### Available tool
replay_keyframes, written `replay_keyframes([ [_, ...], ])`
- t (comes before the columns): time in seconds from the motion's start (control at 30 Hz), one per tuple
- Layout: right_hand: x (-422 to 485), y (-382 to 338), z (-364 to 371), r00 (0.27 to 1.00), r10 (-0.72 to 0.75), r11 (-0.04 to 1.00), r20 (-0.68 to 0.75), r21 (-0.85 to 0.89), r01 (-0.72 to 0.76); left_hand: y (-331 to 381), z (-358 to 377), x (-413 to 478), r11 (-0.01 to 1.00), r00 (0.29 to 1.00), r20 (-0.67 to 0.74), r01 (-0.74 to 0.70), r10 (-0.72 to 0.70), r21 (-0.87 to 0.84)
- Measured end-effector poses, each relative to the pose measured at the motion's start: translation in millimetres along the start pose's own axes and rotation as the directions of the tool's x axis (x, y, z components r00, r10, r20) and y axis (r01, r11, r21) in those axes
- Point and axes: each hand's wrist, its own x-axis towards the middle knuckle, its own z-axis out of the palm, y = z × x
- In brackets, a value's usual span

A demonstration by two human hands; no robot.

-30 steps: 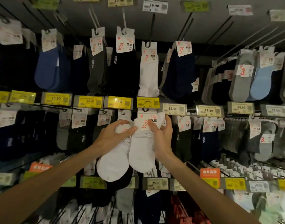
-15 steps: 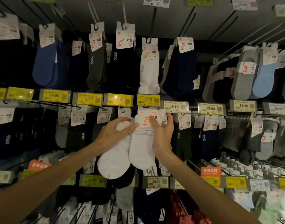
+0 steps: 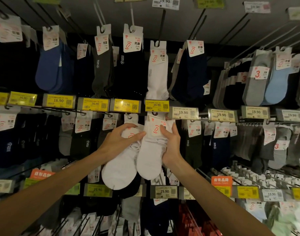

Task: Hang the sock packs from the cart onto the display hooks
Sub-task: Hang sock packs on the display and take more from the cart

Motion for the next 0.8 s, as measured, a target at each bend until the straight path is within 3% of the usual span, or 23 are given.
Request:
replay_keyframes([
  [0.2,2,-9,3,0.999,-0.029,0.998,0.016,-0.057,0.03,7,1,-1,1.0,1.0,0.006,-0.001,0.001,-0.013],
  [0.37,7,-10,7,0.998,0.043,0.997,-0.04,0.069,-0.04,9,2,1,1.0,1.0,0.001,-0.017,0.017,-0.024],
  [0.67,10,-14,-4,0.998,-0.054,0.968,-0.038,-0.247,0.043,-6,5,-5,0.999,0.998,0.054,0.02,-0.022,0.046],
  [0.8,19,-13,1,0.997,-0.07,0.937,-0.036,-0.345,0.053,-11,7,-2,0.997,0.999,0.015,0.051,-0.052,0.054],
])
